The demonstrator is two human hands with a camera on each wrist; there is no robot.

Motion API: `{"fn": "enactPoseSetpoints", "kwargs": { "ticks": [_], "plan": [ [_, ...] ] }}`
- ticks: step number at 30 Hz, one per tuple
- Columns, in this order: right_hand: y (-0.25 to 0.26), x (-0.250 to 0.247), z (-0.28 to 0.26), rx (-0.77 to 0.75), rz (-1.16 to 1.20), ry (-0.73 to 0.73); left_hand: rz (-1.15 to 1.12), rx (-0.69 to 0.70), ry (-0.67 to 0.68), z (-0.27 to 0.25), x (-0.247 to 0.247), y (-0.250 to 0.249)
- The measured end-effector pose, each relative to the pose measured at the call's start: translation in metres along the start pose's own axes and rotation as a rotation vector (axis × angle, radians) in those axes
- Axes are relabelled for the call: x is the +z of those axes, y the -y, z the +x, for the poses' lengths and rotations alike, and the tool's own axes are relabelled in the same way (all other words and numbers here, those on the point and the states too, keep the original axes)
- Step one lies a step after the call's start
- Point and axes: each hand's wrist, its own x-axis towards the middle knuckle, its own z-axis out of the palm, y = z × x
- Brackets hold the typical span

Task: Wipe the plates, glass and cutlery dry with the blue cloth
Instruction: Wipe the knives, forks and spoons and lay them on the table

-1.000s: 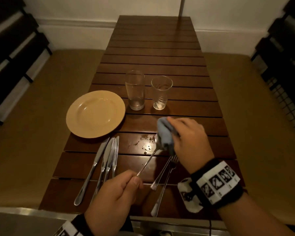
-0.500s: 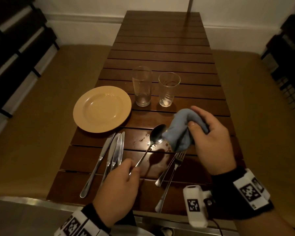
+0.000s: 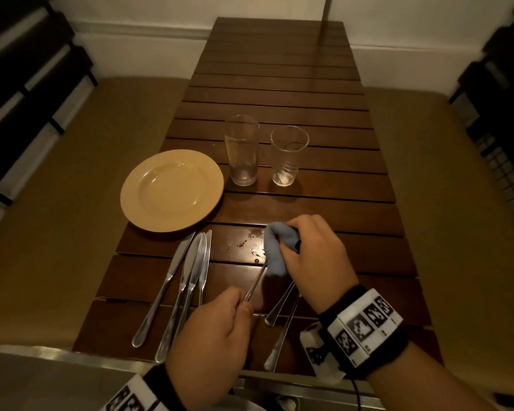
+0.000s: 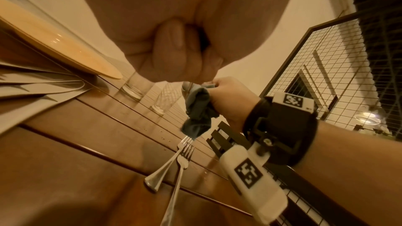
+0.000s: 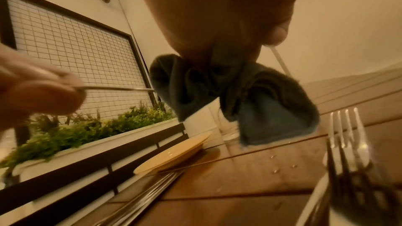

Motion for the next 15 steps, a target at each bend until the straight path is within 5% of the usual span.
{"fn": "enactPoseSetpoints", "kwargs": {
  "ticks": [4,11,15],
  "plan": [
    [-0.008,-0.005,0.013,0.128,-0.070,-0.013,0.034,0.025,-0.030,0.000,0.001,0.001],
    [0.006,0.010,0.000,-0.074,-0.145,0.033,0.039,0.023,-0.024,0.000,-0.001,0.008],
    [-0.003,0.009,0.019,-0.034,-0.301,0.011,0.029,-0.051,-0.042,0.005,0.000,0.009]
  ]
}}
